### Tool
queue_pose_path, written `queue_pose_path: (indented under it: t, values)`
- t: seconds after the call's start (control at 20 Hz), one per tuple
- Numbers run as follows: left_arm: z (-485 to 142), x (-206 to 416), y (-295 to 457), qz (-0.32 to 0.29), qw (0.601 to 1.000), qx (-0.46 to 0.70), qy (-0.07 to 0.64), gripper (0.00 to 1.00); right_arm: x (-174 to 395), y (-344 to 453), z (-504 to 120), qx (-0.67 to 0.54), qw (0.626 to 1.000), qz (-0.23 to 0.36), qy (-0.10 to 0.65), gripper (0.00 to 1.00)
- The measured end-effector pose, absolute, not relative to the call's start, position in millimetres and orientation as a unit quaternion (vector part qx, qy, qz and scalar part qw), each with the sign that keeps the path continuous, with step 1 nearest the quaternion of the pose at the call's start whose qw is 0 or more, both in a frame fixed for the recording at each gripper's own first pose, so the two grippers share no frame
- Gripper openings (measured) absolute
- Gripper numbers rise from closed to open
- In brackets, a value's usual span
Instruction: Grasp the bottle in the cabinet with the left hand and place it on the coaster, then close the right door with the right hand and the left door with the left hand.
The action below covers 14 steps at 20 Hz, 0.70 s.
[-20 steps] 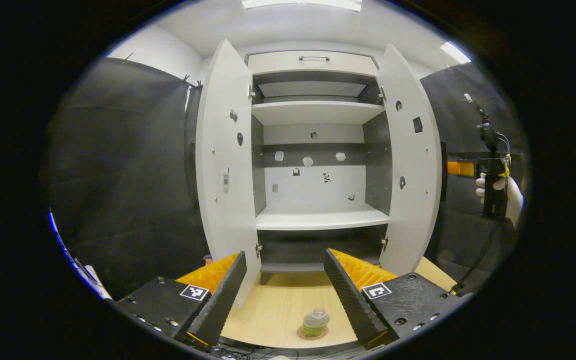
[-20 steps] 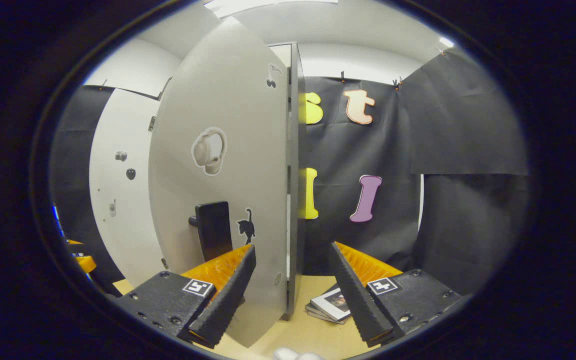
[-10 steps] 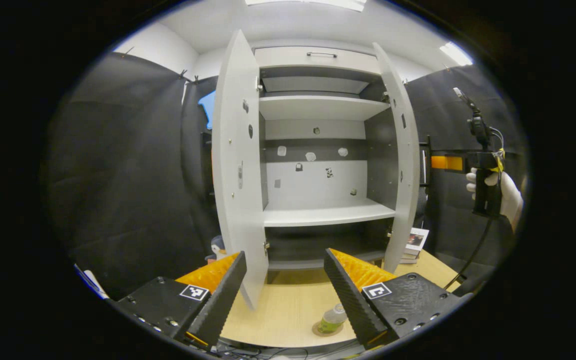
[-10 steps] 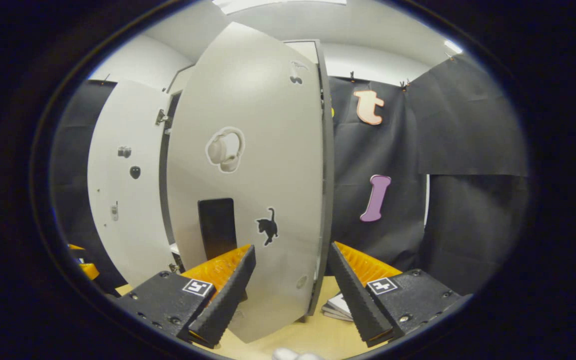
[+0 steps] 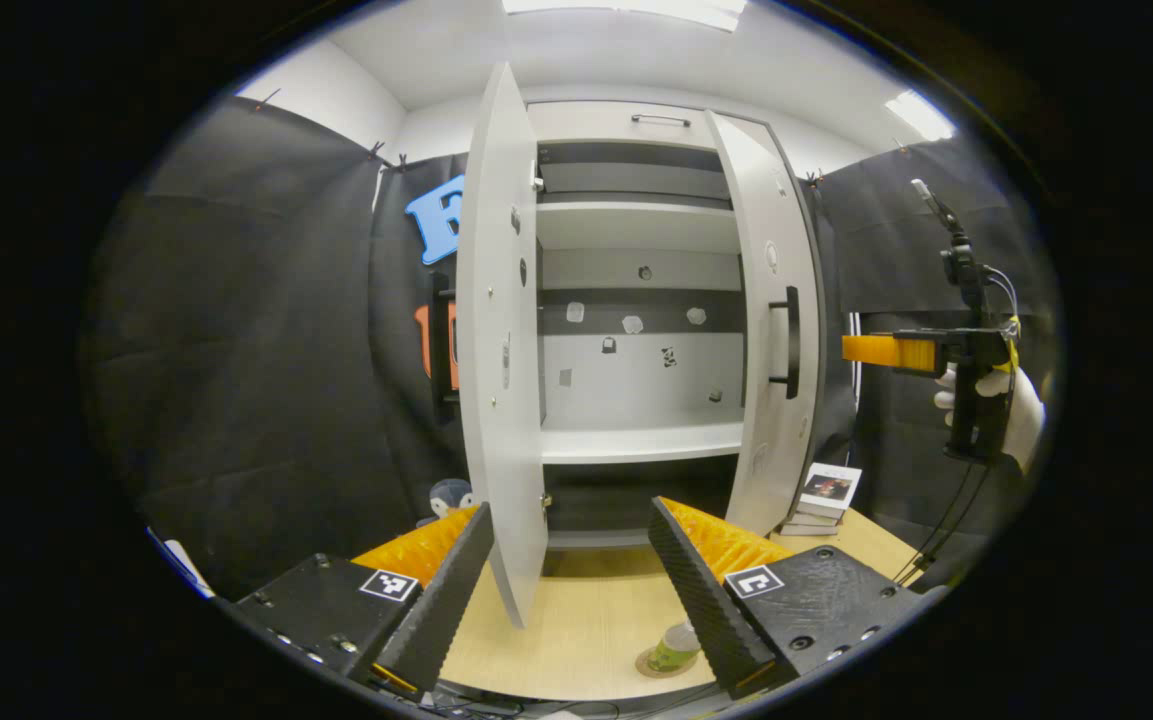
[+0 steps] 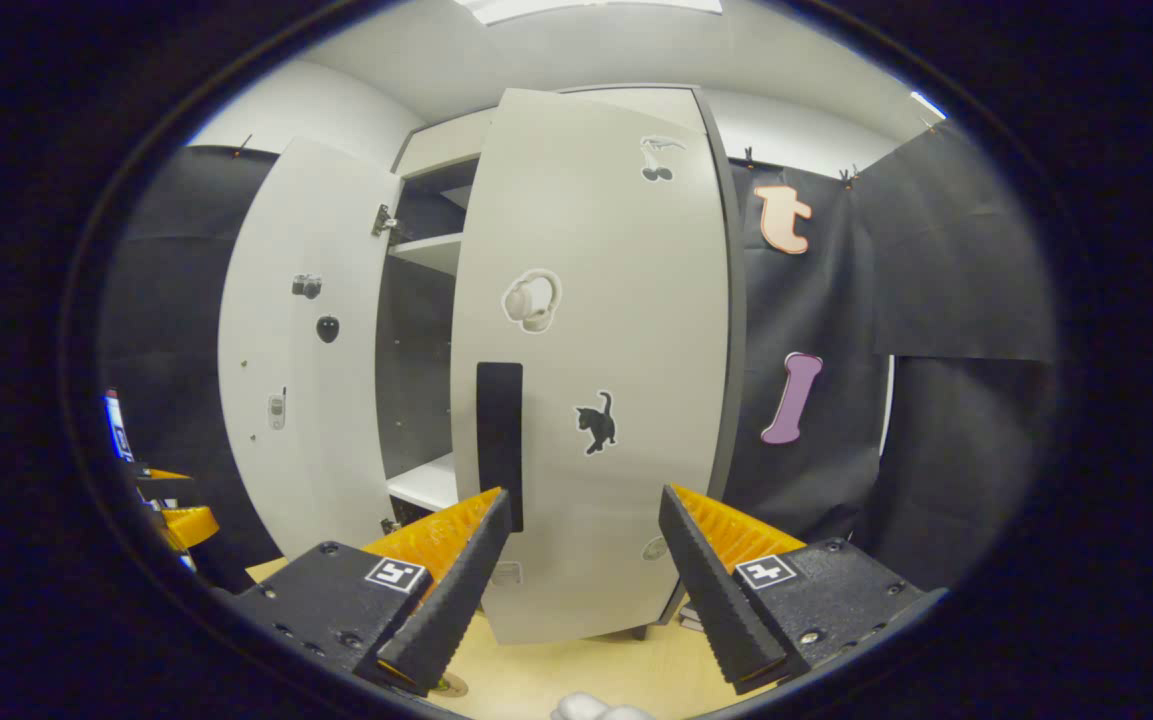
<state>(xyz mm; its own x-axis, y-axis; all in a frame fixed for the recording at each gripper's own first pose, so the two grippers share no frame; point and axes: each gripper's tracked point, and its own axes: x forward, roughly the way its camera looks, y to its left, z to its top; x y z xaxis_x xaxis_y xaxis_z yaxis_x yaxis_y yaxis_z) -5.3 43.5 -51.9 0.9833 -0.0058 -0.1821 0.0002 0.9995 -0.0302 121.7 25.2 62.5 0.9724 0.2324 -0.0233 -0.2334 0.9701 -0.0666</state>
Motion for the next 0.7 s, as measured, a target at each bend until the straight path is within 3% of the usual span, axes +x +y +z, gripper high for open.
queue_pose_path:
  t: [0.3,0.35,0.5,0.55,0.7]
  values:
    - [-47,3,69,-0.006,0.996,-0.009,0.086,0.96,89,23,46,-0.046,0.995,0.085,0.009,0.96]
    - [-45,5,77,-0.004,0.996,-0.009,0.085,0.92,84,21,40,-0.045,0.996,0.077,0.012,0.98]
    - [-39,12,101,0.002,0.997,-0.013,0.08,1.0,70,21,23,-0.036,0.997,0.062,0.027,0.96]
    - [-36,16,112,0.007,0.997,-0.013,0.079,0.96,64,20,16,-0.034,0.997,0.054,0.03,0.96]
    - [-26,29,150,0.028,0.997,-0.005,0.068,0.96,48,14,-2,-0.022,0.998,0.034,0.044,0.96]
